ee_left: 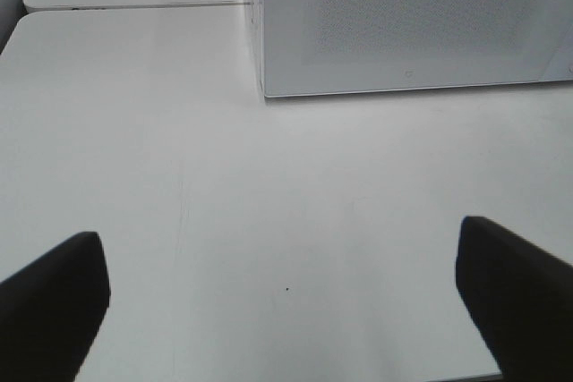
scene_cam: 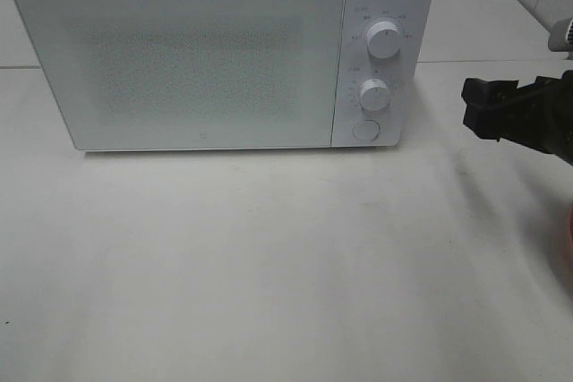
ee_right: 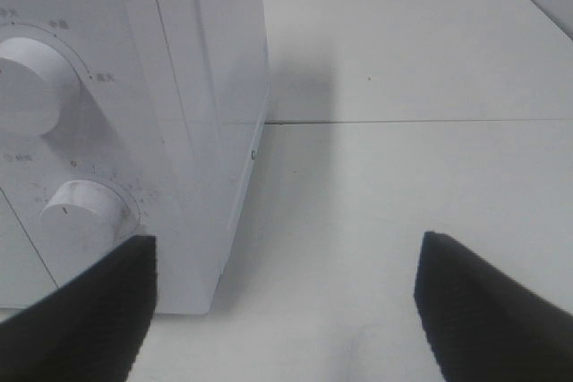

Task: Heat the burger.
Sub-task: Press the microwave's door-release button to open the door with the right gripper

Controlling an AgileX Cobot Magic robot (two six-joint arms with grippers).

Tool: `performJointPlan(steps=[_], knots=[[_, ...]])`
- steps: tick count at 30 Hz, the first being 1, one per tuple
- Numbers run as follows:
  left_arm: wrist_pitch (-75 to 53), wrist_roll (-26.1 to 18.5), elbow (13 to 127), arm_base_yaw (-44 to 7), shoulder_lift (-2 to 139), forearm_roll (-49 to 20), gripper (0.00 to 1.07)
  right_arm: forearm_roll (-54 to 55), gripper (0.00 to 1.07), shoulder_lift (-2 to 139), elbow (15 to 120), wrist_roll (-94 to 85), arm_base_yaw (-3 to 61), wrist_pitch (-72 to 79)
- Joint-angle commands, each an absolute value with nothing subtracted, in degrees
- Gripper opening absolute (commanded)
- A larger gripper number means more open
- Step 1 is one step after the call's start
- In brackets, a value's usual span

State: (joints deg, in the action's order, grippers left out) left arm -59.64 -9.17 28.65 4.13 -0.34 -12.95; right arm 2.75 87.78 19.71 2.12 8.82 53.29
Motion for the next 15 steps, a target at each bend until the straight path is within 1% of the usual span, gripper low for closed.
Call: performJointPlan(steps=[1,2,3,4,5,6,7,8,9,11,13,14,15], knots=[[-59.53,-9.05,28.53,4.07,-1.38,-13.24,1.0,9.22,0.76,90.47,17.02,-3.32,13.58,60.45],[-59.53,-9.05,28.53,4.07,-1.38,-13.24,1.0,9.22,0.76,90.47,17.02,-3.32,13.58,60.45],[-59.53,-9.05,28.53,4.07,-1.38,-13.24,1.0,11.06,0.76,91.27,16.67,-4.81,14.9,61.36],[-59.53,-9.05,28.53,4.07,-1.38,-13.24,1.0,15.07,0.76,93.16,16.1,-7.16,18.39,63.66],[-59.53,-9.05,28.53,4.07,-1.38,-13.24,1.0,15.07,0.76,93.16,16.1,-7.16,18.39,63.66],[-59.53,-9.05,28.53,4.07,-1.38,-13.24,1.0,19.02,0.76,95.0,16.1,-8.82,21.14,65.43],[-59.53,-9.05,28.53,4.07,-1.38,-13.24,1.0,20.45,0.76,95.74,16.1,-9.05,22.46,66.46],[-59.53,-9.05,28.53,4.07,-1.38,-13.24,1.0,20.45,0.76,95.74,16.1,-9.05,22.46,66.46],[-59.53,-9.05,28.53,4.07,-1.38,-13.24,1.0,23.09,0.76,97.35,16.1,-9.05,24.52,68.58],[-59.53,-9.05,28.53,4.07,-1.38,-13.24,1.0,23.89,0.76,98.15,16.1,-9.05,25.67,69.44],[-59.53,-9.05,28.53,4.07,-1.38,-13.24,1.0,26.13,0.76,99.87,16.16,-9.0,28.99,71.05],[-59.53,-9.05,28.53,4.07,-1.38,-13.24,1.0,26.13,0.76,99.87,16.16,-9.0,28.99,71.05],[-59.53,-9.05,28.53,4.07,-1.38,-13.24,1.0,27.56,0.76,100.38,16.16,-8.94,31.28,71.68]])
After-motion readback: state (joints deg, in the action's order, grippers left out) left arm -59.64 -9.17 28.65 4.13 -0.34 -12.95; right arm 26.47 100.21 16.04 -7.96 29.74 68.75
